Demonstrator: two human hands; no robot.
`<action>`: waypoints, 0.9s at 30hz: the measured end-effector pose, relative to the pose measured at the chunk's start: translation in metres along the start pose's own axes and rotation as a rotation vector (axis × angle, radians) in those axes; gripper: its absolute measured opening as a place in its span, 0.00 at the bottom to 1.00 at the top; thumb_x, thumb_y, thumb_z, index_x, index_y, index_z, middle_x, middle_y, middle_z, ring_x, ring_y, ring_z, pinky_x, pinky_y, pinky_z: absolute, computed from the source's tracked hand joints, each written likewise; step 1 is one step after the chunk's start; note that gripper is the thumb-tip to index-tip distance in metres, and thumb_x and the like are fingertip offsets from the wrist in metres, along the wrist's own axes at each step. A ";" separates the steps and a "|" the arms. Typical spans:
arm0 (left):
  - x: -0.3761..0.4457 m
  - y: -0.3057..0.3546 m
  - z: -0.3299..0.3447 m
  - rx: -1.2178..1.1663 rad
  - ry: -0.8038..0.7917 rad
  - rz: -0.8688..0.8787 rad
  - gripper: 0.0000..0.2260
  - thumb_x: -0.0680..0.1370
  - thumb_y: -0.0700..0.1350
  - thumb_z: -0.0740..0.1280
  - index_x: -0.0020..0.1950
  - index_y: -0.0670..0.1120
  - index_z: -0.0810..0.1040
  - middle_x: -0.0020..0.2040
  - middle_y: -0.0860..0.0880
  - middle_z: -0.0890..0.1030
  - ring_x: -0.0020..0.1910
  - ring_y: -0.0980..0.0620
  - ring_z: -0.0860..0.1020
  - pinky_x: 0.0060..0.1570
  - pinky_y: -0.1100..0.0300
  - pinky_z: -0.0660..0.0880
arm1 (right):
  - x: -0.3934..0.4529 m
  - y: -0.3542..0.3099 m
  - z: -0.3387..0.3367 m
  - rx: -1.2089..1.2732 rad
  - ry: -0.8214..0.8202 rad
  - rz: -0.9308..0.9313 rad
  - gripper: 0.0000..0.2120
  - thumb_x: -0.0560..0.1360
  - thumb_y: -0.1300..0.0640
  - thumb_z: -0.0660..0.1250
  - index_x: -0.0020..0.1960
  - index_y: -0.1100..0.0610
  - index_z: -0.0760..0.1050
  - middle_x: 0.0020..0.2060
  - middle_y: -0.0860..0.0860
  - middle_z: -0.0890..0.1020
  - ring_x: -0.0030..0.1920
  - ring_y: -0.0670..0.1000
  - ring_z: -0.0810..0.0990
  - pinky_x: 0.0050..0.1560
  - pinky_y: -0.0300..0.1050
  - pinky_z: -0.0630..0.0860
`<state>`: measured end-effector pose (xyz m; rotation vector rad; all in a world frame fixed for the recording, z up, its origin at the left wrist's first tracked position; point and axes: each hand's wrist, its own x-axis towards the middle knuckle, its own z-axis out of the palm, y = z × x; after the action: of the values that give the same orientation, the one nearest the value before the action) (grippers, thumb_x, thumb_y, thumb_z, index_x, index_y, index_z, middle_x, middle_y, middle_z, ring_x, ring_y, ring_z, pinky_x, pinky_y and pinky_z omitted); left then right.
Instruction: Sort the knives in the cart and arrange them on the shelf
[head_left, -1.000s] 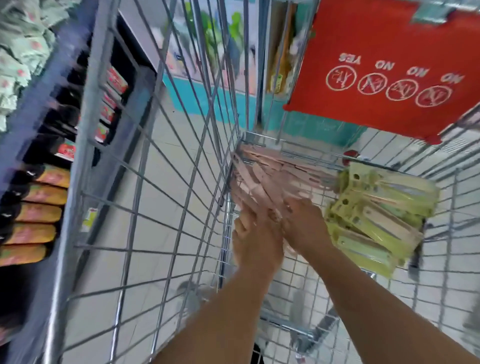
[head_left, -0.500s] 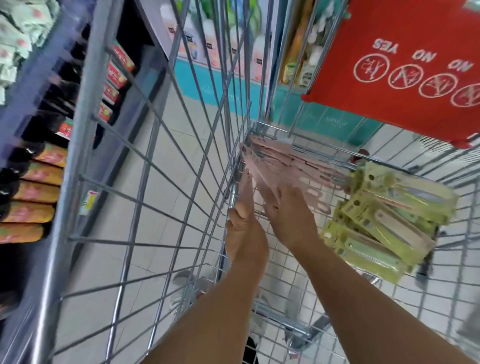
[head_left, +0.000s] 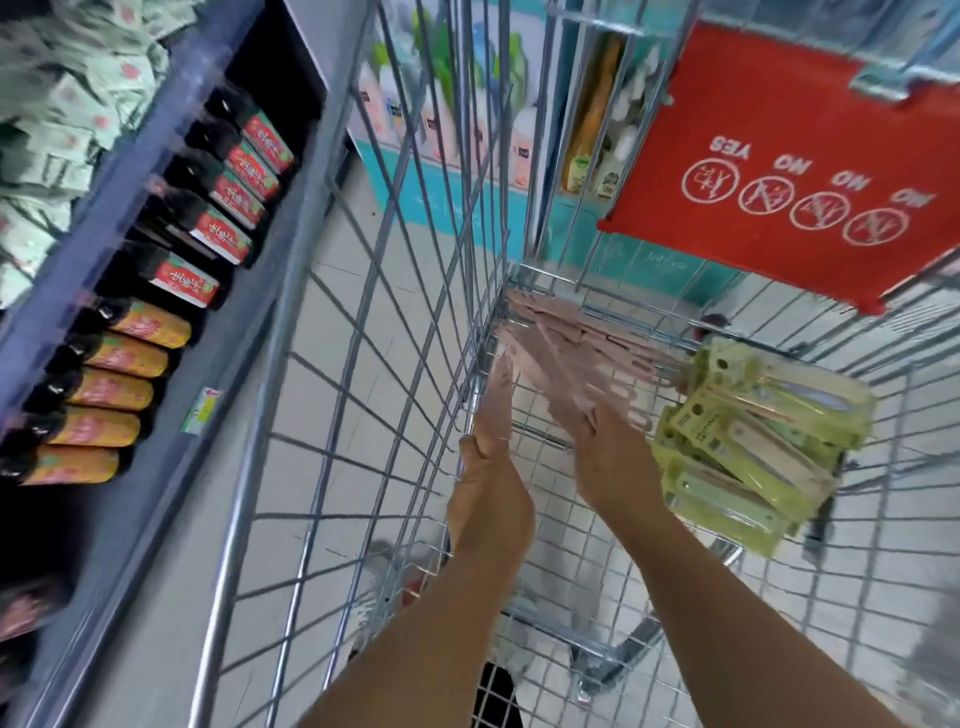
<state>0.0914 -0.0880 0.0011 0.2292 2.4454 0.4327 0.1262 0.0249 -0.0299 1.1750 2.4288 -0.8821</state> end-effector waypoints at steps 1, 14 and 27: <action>-0.008 0.002 -0.005 -0.012 0.019 0.016 0.26 0.76 0.34 0.56 0.73 0.47 0.57 0.65 0.45 0.64 0.52 0.44 0.74 0.44 0.55 0.72 | -0.012 -0.001 -0.008 0.044 -0.020 0.007 0.10 0.82 0.55 0.54 0.56 0.59 0.70 0.48 0.57 0.78 0.46 0.59 0.77 0.44 0.51 0.73; -0.112 0.069 -0.156 -0.350 0.243 0.361 0.22 0.83 0.47 0.50 0.77 0.54 0.48 0.68 0.49 0.64 0.62 0.48 0.72 0.56 0.52 0.72 | -0.144 -0.102 -0.151 0.512 0.345 -0.183 0.05 0.82 0.54 0.54 0.52 0.51 0.67 0.38 0.51 0.77 0.38 0.52 0.76 0.34 0.45 0.66; -0.199 -0.062 -0.379 -0.479 0.686 0.551 0.24 0.81 0.42 0.56 0.77 0.50 0.54 0.69 0.48 0.65 0.51 0.56 0.67 0.43 0.65 0.64 | -0.286 -0.326 -0.172 0.393 0.495 -0.569 0.15 0.80 0.53 0.53 0.63 0.54 0.70 0.46 0.54 0.79 0.42 0.60 0.80 0.42 0.52 0.77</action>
<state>0.0085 -0.2938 0.3729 0.6324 2.7893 1.5263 0.0472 -0.1915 0.3755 0.8948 3.1863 -1.4233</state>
